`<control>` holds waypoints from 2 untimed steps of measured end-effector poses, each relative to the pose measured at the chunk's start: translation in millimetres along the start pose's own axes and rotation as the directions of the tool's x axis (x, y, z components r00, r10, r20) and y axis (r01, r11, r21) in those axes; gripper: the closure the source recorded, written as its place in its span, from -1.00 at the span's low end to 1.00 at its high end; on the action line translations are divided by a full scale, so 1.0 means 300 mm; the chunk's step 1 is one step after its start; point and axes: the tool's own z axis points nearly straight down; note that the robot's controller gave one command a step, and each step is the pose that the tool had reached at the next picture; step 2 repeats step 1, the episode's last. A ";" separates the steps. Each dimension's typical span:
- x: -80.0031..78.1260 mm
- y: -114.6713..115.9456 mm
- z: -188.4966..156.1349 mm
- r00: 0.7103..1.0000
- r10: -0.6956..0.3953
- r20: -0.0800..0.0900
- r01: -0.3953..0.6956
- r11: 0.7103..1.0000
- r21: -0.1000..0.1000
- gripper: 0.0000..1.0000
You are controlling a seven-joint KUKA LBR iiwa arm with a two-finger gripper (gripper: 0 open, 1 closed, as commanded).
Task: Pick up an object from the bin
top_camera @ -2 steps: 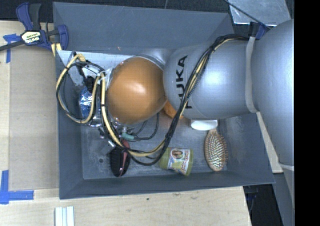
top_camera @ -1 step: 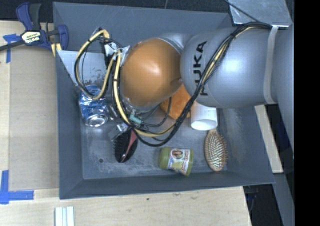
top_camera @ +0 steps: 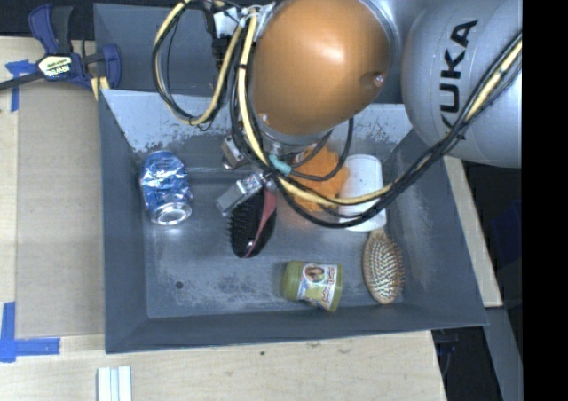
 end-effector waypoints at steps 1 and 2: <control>-0.088 -0.132 -0.086 0.995 -0.096 0.003 0.096 0.995 0.007 1.00; -0.088 -0.132 -0.086 0.995 -0.096 0.003 0.096 0.995 0.007 1.00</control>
Offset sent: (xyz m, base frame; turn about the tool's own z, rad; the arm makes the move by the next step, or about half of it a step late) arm 0.0226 0.0379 0.0269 -0.0973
